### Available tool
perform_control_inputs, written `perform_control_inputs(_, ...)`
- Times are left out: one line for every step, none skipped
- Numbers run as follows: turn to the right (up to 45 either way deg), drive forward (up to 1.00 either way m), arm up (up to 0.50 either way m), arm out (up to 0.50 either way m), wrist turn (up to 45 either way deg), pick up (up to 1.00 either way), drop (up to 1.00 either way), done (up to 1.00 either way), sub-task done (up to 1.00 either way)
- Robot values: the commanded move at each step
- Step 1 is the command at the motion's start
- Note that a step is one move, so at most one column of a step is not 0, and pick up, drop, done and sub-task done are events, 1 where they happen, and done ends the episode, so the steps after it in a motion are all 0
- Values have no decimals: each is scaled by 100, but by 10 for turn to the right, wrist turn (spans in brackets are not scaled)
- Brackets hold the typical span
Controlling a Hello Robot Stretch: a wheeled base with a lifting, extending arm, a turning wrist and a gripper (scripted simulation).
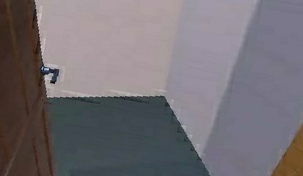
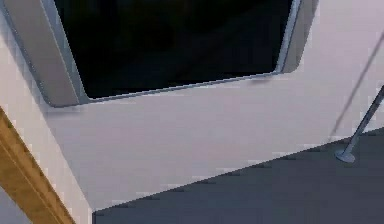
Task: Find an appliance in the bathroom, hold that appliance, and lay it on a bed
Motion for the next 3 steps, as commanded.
perform_control_inputs(0,5,0,0,0,0,0,0,0)
perform_control_inputs(-120,0,0,0,0,0,0,0,0)
perform_control_inputs(0,100,0,0,0,0,0,0,0)
